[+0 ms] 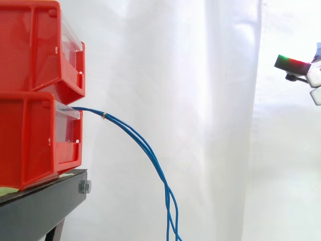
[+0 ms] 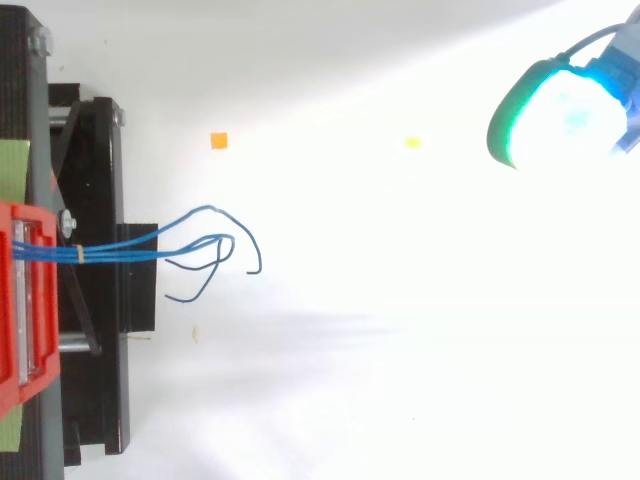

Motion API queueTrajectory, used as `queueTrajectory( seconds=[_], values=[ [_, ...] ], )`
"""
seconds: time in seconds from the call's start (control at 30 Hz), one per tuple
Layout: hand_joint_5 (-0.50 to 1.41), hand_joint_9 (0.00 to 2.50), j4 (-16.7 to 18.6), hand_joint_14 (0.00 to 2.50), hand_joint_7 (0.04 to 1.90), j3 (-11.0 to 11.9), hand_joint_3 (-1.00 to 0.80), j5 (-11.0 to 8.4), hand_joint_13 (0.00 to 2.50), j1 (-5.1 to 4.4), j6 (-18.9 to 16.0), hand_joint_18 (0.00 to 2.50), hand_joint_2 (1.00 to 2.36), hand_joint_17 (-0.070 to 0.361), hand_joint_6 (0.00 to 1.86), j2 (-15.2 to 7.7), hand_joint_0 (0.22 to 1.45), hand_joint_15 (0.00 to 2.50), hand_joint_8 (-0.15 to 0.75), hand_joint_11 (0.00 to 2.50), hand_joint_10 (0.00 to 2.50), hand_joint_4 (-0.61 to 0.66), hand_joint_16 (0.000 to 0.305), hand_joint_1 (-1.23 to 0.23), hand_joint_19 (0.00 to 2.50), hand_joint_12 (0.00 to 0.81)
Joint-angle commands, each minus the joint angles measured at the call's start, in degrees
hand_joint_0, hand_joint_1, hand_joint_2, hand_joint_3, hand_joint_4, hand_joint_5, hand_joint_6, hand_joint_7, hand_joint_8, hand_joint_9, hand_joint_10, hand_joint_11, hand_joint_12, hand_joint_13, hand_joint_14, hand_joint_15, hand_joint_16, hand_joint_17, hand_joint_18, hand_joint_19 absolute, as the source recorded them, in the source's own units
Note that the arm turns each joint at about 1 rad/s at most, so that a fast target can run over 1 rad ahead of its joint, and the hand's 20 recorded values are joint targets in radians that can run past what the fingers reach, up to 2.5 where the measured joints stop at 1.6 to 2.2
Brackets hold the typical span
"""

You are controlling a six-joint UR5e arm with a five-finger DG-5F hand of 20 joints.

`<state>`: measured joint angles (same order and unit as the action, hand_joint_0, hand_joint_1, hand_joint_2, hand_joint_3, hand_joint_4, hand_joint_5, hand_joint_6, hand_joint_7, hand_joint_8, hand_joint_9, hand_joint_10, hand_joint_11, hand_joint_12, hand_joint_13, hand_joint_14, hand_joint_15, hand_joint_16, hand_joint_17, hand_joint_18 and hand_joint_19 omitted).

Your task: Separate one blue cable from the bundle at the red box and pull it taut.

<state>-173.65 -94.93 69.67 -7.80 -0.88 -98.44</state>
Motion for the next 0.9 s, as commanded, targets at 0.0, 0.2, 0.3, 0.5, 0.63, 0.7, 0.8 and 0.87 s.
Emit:
queueTrajectory(
  seconds=[0.0, 0.2, 0.3, 0.5, 0.63, 0.7, 0.8, 0.87],
  values=[
    [-0.24, 0.54, 0.0, 0.01, 0.77, 0.0, -0.49, 0.11, 0.54, -0.03, 0.0, 0.45, 1.00, 0.120, 0.50, 0.0, 0.53, 0.34, 0.267, 0.43, 0.01, 0.17, 0.053, -0.54, 0.68, 0.337],
    [-0.23, 0.55, 0.6, 0.01, 0.77, 0.0, -0.49, -0.15, 0.54, -0.55, 0.0, 0.47, 1.00, 0.120, 0.50, 0.0, 0.53, 0.34, 0.271, 0.44, 0.01, 0.18, 0.053, -0.53, 0.68, 0.338],
    [-0.23, 0.55, 0.8, 0.01, 0.77, 0.0, -0.49, -0.15, 0.55, -0.55, 0.0, 0.48, 1.00, 0.120, 0.50, -0.1, 0.53, 0.34, 0.270, 0.43, 0.01, 0.19, 0.053, -0.53, 0.68, 0.338],
    [-0.23, 0.56, 2.8, 0.01, 0.77, 0.0, -0.48, 0.03, 0.55, -0.82, 0.9, 0.48, 1.00, 0.120, 0.50, -1.1, 0.53, 0.34, 0.272, 0.45, 0.01, 0.19, 0.053, -0.53, 0.68, 0.340],
    [-0.23, 0.56, 6.2, 0.01, 0.77, 0.0, -0.48, -0.06, 0.55, -0.99, 1.0, 0.49, 1.00, 0.120, 0.50, -4.2, 0.54, 0.34, 0.274, 0.45, 0.01, 0.20, 0.053, -0.53, 0.69, 0.339],
    [-0.23, 0.56, 8.5, 0.01, 0.77, 0.1, -0.48, -0.15, 0.55, -0.99, 0.9, 0.49, 1.00, 0.120, 0.50, -5.8, 0.54, 0.34, 0.275, 0.44, 0.01, 0.20, 0.053, -0.53, 0.68, 0.339],
    [-0.23, 0.56, 10.8, 0.01, 0.77, 0.1, -0.48, -0.59, 0.55, -1.08, 1.6, 0.49, 1.00, 0.120, 0.50, -6.4, 0.54, 0.34, 0.276, 0.44, 0.01, 0.20, 0.053, -0.53, 0.68, 0.340],
    [-0.23, 0.56, 11.7, 0.01, 0.77, 0.0, -0.48, -1.20, 0.55, -1.08, 1.9, 0.49, 1.00, 0.120, 0.50, -6.7, 0.54, 0.34, 0.275, 0.44, 0.01, 0.20, 0.053, -0.53, 0.68, 0.342]
  ],
)
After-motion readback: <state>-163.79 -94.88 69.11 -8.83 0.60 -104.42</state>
